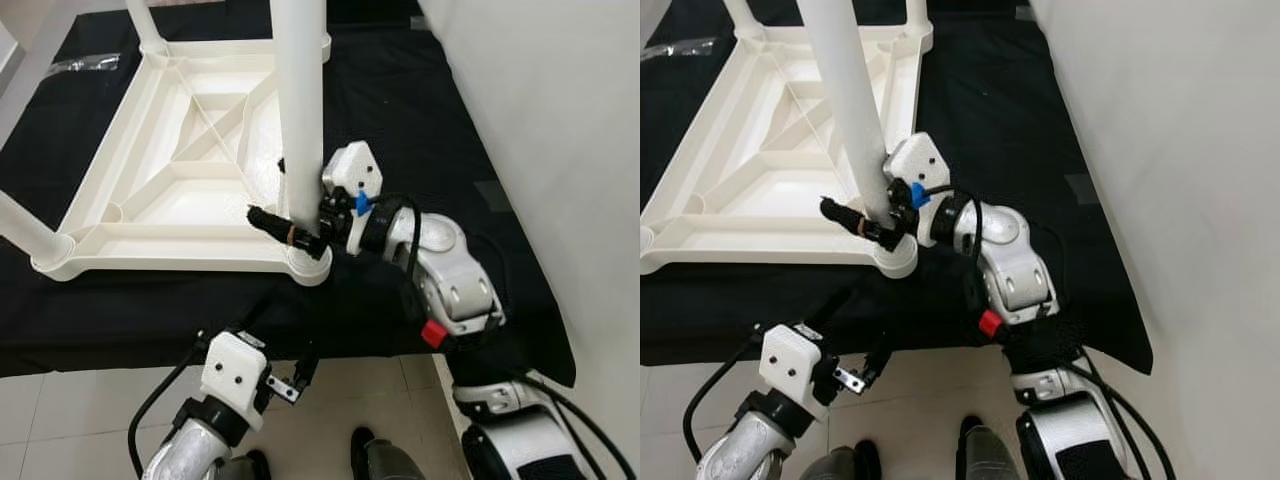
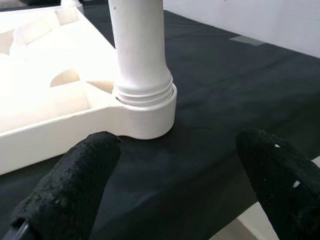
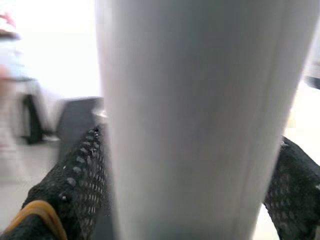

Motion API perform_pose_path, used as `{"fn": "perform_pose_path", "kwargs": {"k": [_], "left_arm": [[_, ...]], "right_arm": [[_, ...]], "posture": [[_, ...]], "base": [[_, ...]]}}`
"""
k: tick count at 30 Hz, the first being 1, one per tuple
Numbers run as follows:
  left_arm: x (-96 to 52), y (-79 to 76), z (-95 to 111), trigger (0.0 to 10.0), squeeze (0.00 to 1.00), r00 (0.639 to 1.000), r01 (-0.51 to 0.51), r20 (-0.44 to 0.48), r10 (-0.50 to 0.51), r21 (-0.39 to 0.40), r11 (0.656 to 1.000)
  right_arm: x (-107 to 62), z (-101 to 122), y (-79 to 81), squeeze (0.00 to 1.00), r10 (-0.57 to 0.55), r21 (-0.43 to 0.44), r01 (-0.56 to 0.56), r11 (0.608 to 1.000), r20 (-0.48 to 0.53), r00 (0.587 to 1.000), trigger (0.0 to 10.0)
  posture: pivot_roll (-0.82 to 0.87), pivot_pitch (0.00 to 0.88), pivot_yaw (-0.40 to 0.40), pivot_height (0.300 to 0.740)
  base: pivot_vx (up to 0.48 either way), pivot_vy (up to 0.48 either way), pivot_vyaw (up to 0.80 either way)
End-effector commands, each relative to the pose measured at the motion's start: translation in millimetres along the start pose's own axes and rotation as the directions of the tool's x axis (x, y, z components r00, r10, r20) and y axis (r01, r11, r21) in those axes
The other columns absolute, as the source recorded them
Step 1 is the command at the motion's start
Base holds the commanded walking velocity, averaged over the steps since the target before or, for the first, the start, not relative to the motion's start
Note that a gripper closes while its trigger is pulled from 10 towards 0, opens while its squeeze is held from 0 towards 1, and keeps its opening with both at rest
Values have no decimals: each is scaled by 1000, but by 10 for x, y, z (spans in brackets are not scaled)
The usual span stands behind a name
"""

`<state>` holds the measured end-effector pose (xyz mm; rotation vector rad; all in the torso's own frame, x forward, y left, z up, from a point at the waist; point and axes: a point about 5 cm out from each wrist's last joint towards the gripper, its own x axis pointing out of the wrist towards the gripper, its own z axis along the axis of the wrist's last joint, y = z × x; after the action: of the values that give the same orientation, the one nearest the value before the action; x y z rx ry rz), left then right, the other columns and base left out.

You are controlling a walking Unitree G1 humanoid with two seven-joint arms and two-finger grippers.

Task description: Building children table

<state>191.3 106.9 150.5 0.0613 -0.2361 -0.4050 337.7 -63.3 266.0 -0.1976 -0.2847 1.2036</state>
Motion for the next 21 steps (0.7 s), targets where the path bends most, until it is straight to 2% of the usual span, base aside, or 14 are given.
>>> {"fn": "perform_pose_path", "kwargs": {"k": [1,2,3,9,17,21], "left_arm": [[-34,-24,-35,10000,0,1000,2,-22,-2,-6,1000],[-34,-24,-35,10000,0,1000,2,-22,-2,-6,1000],[-33,-23,-34,10000,0,1000,2,-22,-2,-6,1000],[-33,-25,-26,10000,0,1000,-1,-20,1,-5,1000],[-41,-40,-16,10000,0,1000,-2,-18,2,-7,1000],[-65,-47,-25,10000,0,1000,-2,-21,2,-10,1000]], "right_arm": [[-25,13,-24,0,69,15,-70,997,48,997,10000],[-25,13,-24,0,69,15,-70,997,48,997,10000],[-26,-3,-78,0,51,0,-51,999,28,998,0],[-37,-34,-152,0,10,-22,-10,1000,-1,1000,0],[-124,-93,-91,0,77,2,-77,997,8,997,0],[-112,-232,37,0,-54,-18,53,998,-66,996,0]], "posture": [[51,261,-2,740],[51,261,-2,740],[51,263,-4,740],[51,271,-10,740],[42,273,-7,740],[31,266,-24,740]], "base": [[0,0,0],[0,0,0],[0,0,0],[0,0,0],[0,0,0],[0,0,0]]}}
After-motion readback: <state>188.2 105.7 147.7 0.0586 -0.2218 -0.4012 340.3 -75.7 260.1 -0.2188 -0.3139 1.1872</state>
